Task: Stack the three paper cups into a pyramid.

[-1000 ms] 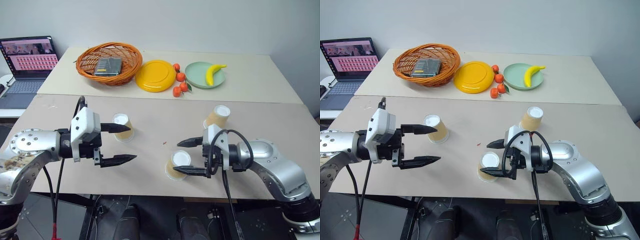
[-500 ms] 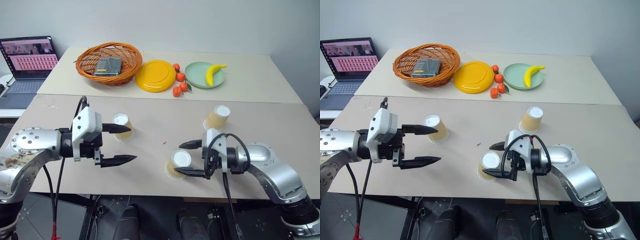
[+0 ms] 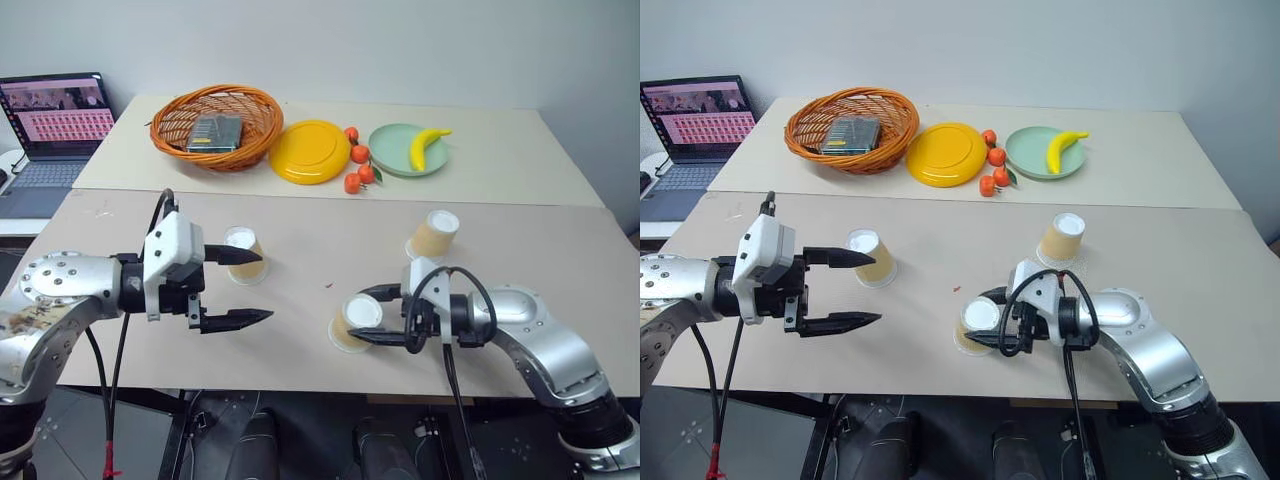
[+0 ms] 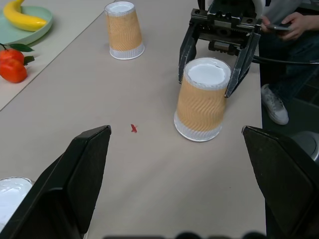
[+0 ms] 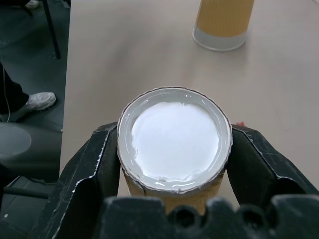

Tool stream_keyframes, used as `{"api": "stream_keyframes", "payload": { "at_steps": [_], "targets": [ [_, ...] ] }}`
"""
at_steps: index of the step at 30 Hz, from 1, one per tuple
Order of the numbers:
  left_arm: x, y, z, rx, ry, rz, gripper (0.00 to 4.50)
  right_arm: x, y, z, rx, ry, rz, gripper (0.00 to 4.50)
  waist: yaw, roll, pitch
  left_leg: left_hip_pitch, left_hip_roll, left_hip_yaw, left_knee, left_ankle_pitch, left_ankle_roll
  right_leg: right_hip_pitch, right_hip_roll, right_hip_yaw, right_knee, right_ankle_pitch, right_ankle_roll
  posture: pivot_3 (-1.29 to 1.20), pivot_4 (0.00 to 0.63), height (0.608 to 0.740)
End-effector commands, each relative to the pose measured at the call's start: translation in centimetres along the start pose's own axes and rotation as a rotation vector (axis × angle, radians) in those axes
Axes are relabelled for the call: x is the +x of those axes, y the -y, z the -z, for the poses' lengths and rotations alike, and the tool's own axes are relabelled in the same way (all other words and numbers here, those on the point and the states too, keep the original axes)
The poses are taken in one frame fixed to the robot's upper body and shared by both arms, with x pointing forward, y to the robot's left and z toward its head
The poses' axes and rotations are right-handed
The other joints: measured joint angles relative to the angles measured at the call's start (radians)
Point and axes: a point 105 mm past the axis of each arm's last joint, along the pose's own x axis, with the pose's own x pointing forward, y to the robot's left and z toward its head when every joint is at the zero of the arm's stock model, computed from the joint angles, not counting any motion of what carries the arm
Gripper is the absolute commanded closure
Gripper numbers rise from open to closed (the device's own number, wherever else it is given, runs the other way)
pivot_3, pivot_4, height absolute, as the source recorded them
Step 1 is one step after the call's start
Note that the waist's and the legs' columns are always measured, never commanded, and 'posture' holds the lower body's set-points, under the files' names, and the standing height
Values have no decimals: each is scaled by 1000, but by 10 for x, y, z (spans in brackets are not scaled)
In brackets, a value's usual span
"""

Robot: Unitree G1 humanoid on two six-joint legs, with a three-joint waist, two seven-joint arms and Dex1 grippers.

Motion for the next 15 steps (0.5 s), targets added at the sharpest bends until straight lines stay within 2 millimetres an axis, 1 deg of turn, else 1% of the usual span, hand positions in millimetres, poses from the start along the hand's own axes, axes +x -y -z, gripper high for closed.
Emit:
{"api": "stream_keyframes", "payload": {
  "at_steps": [1, 4, 7, 10, 13, 15],
  "targets": [
    [-2, 0, -4, 28, 3, -19, 0, -3, 21, -18, -37, 48, 46, 1742, 1, 0, 0, 0, 0, 0, 0, 0, 0, 0, 0, 0, 0, 0, 0, 0, 150, 732],
    [-1, 3, -2, 28, 13, -38, 0, 10, 39, -19, -42, 48, 56, 1742, -2, 0, 0, 0, 0, 0, 0, 0, 0, 0, 0, 0, 0, 0, 0, 0, 150, 732],
    [1, 5, -3, 26, 29, -68, 0, 22, 52, -23, -68, 51, 34, 1742, -1, 0, 0, 0, 0, 0, 0, 0, 0, 0, 0, 0, 0, 0, 0, 0, 150, 732],
    [1, 10, -2, 22, 33, -94, 0, 30, 66, -22, -105, 25, 19, 1742, 0, 0, 0, 0, 0, 0, 0, 0, 0, 0, 0, 0, 0, 0, 0, 0, 150, 732],
    [0, 14, 0, 18, 33, -126, 0, 38, 75, -28, -124, 33, -8, 1742, 1, 0, 0, 0, 0, 0, -1, 0, 0, 0, 0, 0, 0, 0, 0, 0, 150, 732],
    [-1, 17, -1, 14, 38, -148, 0, 42, 79, -26, -139, 21, -25, 1742, 1, 0, 0, 0, 0, -1, -1, 0, 0, 0, 0, -1, 0, 0, 0, 0, 150, 732]
  ]
}}
